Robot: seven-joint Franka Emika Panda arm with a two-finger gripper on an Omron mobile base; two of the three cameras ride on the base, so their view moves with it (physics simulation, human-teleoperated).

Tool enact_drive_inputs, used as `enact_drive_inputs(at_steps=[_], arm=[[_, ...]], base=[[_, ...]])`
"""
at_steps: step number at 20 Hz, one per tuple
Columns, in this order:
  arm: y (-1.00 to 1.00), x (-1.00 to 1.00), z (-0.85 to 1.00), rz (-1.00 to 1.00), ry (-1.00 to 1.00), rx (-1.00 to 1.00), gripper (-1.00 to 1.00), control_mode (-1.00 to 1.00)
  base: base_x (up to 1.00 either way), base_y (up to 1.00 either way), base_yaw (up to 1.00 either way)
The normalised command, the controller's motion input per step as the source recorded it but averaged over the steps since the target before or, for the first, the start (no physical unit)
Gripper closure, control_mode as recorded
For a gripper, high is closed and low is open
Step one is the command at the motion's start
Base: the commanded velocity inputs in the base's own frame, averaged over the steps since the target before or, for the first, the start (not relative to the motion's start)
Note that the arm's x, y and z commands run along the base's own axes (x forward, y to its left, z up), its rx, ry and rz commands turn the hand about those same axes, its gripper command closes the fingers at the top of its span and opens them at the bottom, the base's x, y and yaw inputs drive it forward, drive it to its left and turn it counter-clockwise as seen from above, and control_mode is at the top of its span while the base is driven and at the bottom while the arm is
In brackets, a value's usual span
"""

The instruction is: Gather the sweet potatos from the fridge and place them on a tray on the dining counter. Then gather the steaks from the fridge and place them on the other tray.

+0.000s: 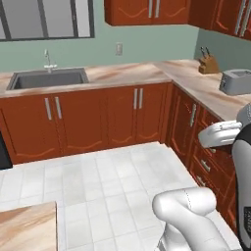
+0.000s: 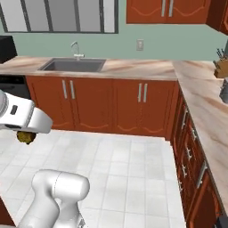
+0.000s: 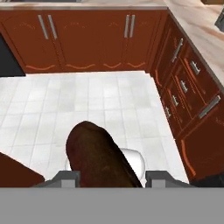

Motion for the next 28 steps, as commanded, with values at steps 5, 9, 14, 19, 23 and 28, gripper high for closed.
enact_drive_inputs(at_steps=[5,9,14,19,23,28], arm=[[0.00,0.00,0.00,0.00,0.00,0.00,1.00,1.00],[0.00,0.00,0.00,0.00,0.00,0.00,1.00,1.00],[0.00,0.00,0.00,0.00,0.00,0.00,1.00,1.00],[0.00,0.00,0.00,0.00,0.00,0.00,1.00,1.00],[0.00,0.00,0.00,0.00,0.00,0.00,1.00,1.00],[0.00,0.00,0.00,0.00,0.00,0.00,1.00,1.00]], base=[[1.00,0.00,0.23],[1.00,-0.01,0.58],[1.00,-0.37,0.55],[1.00,-0.08,0.75],[0.98,-0.04,0.78],[0.92,-0.01,0.77]])
